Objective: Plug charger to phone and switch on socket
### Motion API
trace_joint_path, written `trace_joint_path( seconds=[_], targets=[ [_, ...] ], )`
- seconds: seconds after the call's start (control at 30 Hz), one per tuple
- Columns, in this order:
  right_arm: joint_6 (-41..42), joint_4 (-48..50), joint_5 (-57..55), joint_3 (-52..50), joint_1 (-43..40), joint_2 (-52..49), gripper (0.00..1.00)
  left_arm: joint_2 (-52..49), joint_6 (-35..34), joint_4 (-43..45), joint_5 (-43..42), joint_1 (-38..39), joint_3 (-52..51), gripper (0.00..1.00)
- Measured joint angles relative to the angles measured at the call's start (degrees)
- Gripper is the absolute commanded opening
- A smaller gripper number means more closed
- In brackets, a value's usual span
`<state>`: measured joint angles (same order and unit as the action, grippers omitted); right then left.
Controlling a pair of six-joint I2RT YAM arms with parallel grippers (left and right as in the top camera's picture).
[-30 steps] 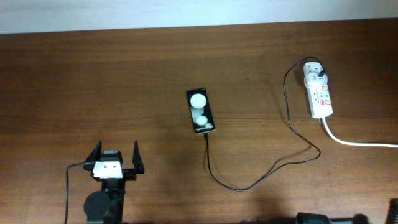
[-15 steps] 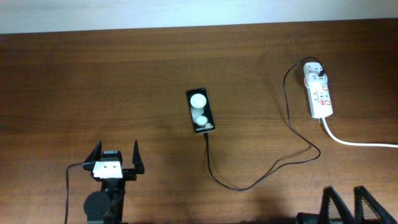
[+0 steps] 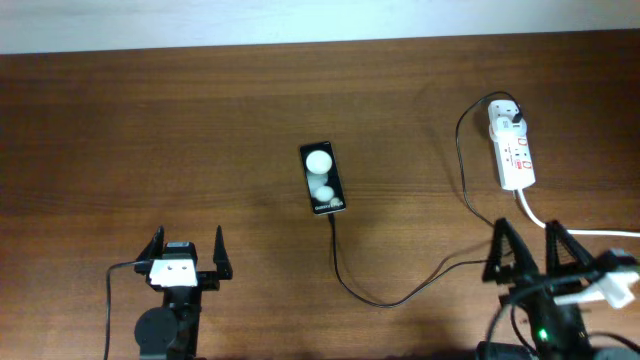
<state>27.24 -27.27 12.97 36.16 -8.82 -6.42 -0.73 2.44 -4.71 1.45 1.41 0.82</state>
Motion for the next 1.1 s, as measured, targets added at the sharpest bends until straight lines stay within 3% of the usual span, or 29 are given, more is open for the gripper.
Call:
trace_joint_path(
  seconds=[0.27, 0.7, 1.1],
  targets=[
    [-0.74, 13.57, 0.0, -16.85, 0.0, 0.0, 0.99, 0.0, 0.0, -0.02, 0.0, 0.0, 0.0, 0.99],
    [-0.9, 29.27, -0.02, -33.11, 0.0, 0.0, 0.98, 0.0, 0.0, -0.02, 0.0, 0.0, 0.0, 0.99],
    [-0.92, 22.95, -0.02, -34.91, 0.0, 0.0, 0.99, 0.0, 0.0, 0.0, 0.0, 0.0, 0.0, 0.99]
  ],
)
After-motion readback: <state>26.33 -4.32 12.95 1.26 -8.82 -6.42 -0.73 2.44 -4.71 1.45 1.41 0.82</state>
